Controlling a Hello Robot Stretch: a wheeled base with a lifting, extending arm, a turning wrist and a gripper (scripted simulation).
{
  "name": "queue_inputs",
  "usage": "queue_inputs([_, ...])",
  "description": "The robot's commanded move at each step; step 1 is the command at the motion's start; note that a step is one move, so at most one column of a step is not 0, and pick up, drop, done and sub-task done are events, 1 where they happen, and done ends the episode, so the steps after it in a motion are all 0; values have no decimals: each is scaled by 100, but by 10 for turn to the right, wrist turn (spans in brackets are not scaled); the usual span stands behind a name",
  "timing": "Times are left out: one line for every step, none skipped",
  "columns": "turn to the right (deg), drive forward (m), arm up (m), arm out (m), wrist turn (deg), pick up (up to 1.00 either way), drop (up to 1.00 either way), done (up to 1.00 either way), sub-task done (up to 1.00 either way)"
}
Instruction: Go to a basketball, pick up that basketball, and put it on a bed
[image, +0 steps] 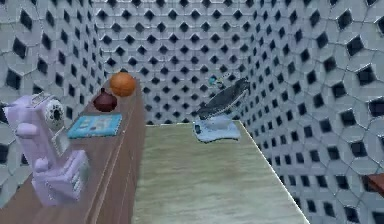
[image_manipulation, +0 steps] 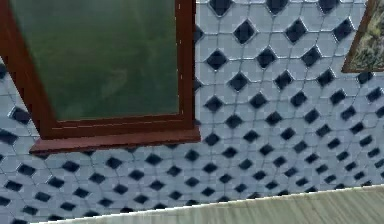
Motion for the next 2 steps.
queue_inputs([0,100,0,0,0,0,0,0,0])
queue_inputs([-150,0,0,0,0,0,0,0,0])
